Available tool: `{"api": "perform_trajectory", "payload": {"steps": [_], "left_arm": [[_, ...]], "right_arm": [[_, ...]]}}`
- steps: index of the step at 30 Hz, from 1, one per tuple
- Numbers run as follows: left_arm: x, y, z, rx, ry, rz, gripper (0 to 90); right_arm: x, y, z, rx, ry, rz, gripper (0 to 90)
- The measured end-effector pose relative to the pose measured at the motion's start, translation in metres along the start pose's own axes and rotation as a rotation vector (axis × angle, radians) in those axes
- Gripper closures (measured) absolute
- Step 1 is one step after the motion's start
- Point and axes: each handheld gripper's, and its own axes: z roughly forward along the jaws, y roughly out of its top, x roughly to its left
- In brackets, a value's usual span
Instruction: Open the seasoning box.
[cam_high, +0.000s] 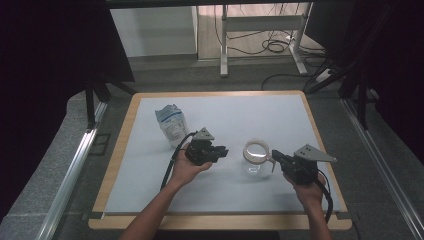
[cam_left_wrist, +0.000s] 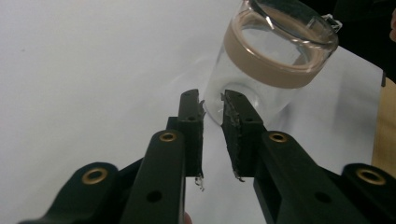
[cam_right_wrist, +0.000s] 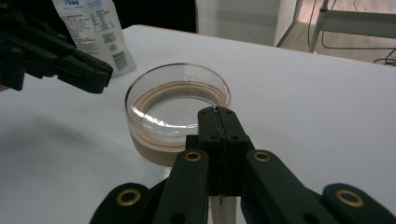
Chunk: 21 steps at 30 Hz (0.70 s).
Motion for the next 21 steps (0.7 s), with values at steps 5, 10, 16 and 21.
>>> {"api": "perform_trajectory", "payload": {"steps": [5, 10, 16, 21], "left_arm": [[-0.004, 0.008, 0.009, -0.001, -0.018, 0.01, 81.4], [-0.006, 0.013, 0.018, 0.003, -0.034, 0.003, 83.0], [-0.008, 0.016, 0.023, 0.0, -0.051, 0.008, 83.2], [-0.014, 0.024, 0.025, -0.006, -0.06, 0.029, 83.3]], "right_arm": [[0.0, -0.001, -0.001, -0.004, -0.001, -0.001, 89.9], [0.0, -0.001, -0.001, -0.005, -0.001, 0.001, 89.9], [-0.002, -0.003, -0.002, -0.009, -0.003, 0.005, 89.9], [-0.002, -0.004, -0.002, -0.013, -0.003, 0.007, 89.9]]}}
